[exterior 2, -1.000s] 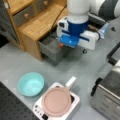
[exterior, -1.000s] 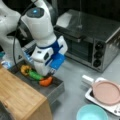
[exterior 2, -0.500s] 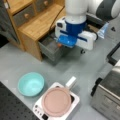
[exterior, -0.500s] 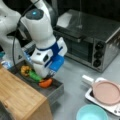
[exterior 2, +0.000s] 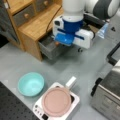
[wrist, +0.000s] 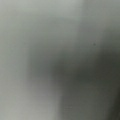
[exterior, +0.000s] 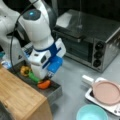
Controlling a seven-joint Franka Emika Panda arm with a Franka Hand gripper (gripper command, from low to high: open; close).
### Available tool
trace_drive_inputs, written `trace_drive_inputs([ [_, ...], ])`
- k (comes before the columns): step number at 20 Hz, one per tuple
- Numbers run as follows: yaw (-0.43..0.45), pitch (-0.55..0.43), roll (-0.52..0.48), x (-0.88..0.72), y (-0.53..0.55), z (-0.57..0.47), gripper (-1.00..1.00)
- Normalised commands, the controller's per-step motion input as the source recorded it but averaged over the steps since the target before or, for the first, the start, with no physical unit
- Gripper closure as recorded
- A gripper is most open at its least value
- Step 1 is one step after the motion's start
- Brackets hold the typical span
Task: Open the drawer. Pick up the carrot. Put the carrots in the drawer.
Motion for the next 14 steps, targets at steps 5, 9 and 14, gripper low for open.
trace_drive_inputs([
  [5,0.168,0.123,-0.055,0.11,-0.29,0.06,-1.0],
  [9,0.171,0.124,-0.056,0.11,-0.26,0.06,-1.0],
  [14,0.177,0.139,-0.065,0.11,-0.28,0.07,-1.0],
])
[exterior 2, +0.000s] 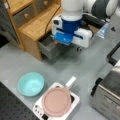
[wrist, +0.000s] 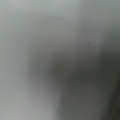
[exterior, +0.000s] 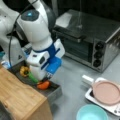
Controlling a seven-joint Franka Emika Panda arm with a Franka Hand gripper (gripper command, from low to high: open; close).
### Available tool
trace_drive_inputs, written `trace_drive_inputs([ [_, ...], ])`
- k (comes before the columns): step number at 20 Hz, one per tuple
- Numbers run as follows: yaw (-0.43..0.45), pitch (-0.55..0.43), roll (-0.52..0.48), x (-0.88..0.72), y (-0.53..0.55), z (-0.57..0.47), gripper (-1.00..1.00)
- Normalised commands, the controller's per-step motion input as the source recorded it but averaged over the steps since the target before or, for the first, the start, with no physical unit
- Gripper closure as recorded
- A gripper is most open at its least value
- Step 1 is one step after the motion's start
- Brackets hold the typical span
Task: Open the drawer. Pick up the carrot. Put the carrots in the drawer.
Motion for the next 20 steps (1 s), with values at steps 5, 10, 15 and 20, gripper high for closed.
trace_drive_inputs([
  [5,0.173,0.143,-0.067,0.11,-0.28,0.07,-1.0],
  [10,0.17,0.143,-0.064,0.11,-0.28,0.07,-1.0],
  [15,0.169,0.142,-0.064,0.11,-0.28,0.07,-1.0],
  [20,0.157,0.211,-0.08,0.11,-0.28,0.08,-1.0],
])
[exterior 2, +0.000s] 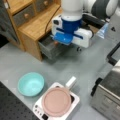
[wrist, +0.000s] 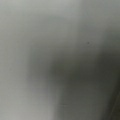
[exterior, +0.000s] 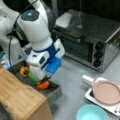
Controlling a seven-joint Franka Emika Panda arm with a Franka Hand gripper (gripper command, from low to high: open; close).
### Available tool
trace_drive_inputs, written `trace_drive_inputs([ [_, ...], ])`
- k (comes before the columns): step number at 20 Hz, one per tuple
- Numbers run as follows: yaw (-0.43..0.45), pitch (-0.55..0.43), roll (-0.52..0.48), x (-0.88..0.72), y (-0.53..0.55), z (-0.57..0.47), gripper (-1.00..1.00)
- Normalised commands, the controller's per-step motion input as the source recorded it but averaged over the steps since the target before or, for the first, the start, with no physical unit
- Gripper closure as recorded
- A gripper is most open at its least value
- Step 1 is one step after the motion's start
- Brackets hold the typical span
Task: Open the drawer. Pick up the carrot. Put the carrots in the drawer.
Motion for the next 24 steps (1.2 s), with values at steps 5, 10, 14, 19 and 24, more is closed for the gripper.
trace_drive_inputs([
  [5,0.137,0.256,-0.085,0.1,-0.3,0.13,-1.0],
  [10,0.104,0.239,-0.06,0.13,-0.28,0.17,-1.0],
  [14,0.095,0.211,-0.047,0.14,-0.24,0.16,-1.0],
  [19,0.109,0.197,-0.047,0.14,-0.18,0.13,-1.0],
  [24,0.135,0.193,-0.053,0.17,-0.17,0.12,-1.0],
])
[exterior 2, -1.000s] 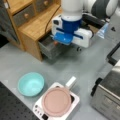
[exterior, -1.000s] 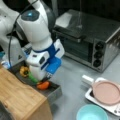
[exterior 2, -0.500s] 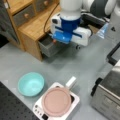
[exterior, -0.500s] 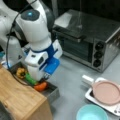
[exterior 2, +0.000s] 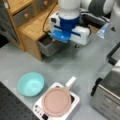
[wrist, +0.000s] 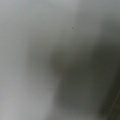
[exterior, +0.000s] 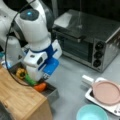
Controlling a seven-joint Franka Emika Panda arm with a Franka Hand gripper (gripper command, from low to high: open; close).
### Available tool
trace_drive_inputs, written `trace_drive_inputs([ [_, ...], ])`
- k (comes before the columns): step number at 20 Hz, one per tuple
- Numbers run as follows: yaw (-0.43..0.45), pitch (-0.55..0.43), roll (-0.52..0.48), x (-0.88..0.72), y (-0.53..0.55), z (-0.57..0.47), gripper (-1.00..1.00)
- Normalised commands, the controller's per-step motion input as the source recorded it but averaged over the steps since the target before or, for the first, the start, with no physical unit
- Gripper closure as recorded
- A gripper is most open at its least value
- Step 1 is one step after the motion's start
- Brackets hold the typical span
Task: Open the drawer. Pick up the carrot. Put the carrots in the drawer.
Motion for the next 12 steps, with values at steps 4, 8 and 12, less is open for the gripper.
trace_drive_inputs([
  [4,0.146,0.188,-0.046,0.19,-0.19,0.09,-1.0],
  [8,0.17,0.2,-0.051,0.19,-0.26,0.08,-1.0],
  [12,0.191,0.212,-0.064,0.18,-0.34,0.12,-1.0],
])
